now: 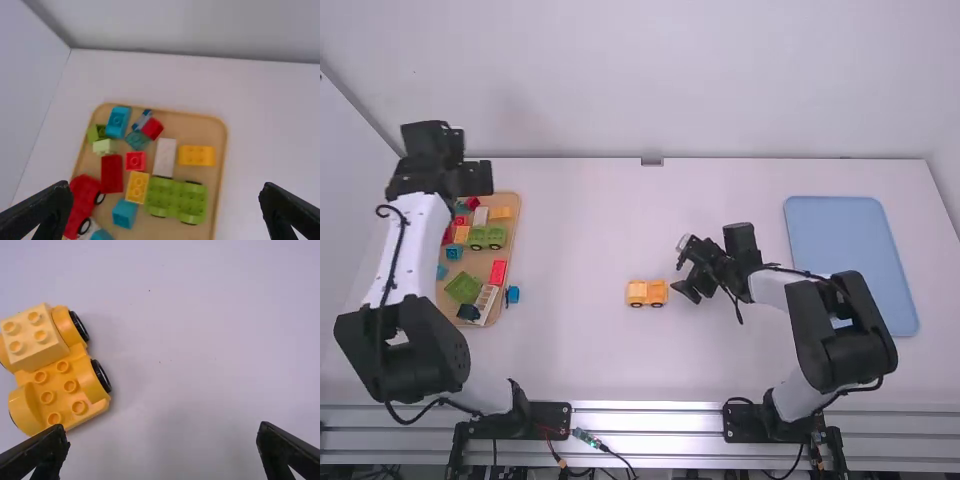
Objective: Assemble lego blocks to make yellow taxi
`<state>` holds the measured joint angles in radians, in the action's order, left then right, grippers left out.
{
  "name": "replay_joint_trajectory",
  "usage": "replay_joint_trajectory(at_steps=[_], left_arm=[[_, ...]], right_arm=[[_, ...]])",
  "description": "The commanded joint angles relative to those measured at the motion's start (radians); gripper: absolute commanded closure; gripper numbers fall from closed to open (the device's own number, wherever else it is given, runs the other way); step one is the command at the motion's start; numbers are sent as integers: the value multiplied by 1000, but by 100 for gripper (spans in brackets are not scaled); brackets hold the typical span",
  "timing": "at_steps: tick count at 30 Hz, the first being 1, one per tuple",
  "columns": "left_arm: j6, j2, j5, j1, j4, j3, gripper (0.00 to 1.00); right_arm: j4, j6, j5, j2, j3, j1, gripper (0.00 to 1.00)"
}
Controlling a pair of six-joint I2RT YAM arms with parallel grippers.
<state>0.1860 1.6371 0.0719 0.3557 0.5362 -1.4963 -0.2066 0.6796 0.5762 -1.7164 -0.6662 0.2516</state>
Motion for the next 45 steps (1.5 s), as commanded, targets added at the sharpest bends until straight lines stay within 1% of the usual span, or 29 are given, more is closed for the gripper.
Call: replay_joint_trajectory(at_steps=[1, 4, 6, 7, 8, 10, 13, 16, 21, 22, 23, 24, 25, 27, 29, 34, 35, 38, 42, 45], left_arm=[[56, 77, -170, 85, 62, -90, 1], [74, 145, -182, 141, 117, -153, 1], [127, 247, -183, 190, 183, -218, 1], [127, 247, -183, 190, 183, -218, 1], [184, 294, -182, 203, 215, -240, 1], [238, 354, -182, 208, 229, -259, 1], [281, 416, -179, 201, 214, -264, 1], [283, 461, -194, 198, 183, -264, 1], [278, 531, -172, 198, 136, -264, 0], [274, 538, -171, 198, 130, -264, 3], [254, 549, -171, 200, 119, -264, 9], [246, 552, -171, 201, 115, -263, 12], [213, 559, -166, 207, 102, -262, 20], [161, 563, -144, 211, 90, -257, 18], [151, 564, -137, 211, 80, -248, 21], [216, 566, -144, 211, 65, -212, 30], [212, 566, -127, 211, 57, -202, 35], [176, 566, -92, 211, 21, -181, 36], [187, 566, -97, 211, -4, -154, 35], [188, 566, -96, 211, -20, -138, 36]], right_arm=[[3, -12, 3, 18, -12, 9, 1], [6, -11, 2, 18, -19, 16, 1], [1, -5, 2, 18, -23, 25, 1], [1, -5, 2, 18, -23, 25, 1], [-5, 8, 2, 18, -22, 29, 1], [-22, 27, 2, 18, -22, 39, 1], [-45, 26, 1, 18, -22, 50, 1], [-51, 26, -1, 18, -22, 59, 1], [-50, 26, -1, 18, -22, 57, 1], [-50, 26, -1, 18, -22, 57, 1], [-50, 26, -1, 18, -22, 57, 1], [-50, 26, -1, 18, -22, 57, 1], [-51, 26, -1, 18, -22, 57, 1], [-51, 26, -1, 18, -22, 57, 1], [-51, 26, -1, 18, -22, 57, 1], [-51, 26, -1, 18, -22, 57, 1], [-52, 26, -1, 18, -22, 57, 1], [-56, 26, -1, 18, -22, 57, 1], [-55, 26, -1, 18, -22, 57, 1], [-55, 26, -1, 18, -22, 57, 1]])
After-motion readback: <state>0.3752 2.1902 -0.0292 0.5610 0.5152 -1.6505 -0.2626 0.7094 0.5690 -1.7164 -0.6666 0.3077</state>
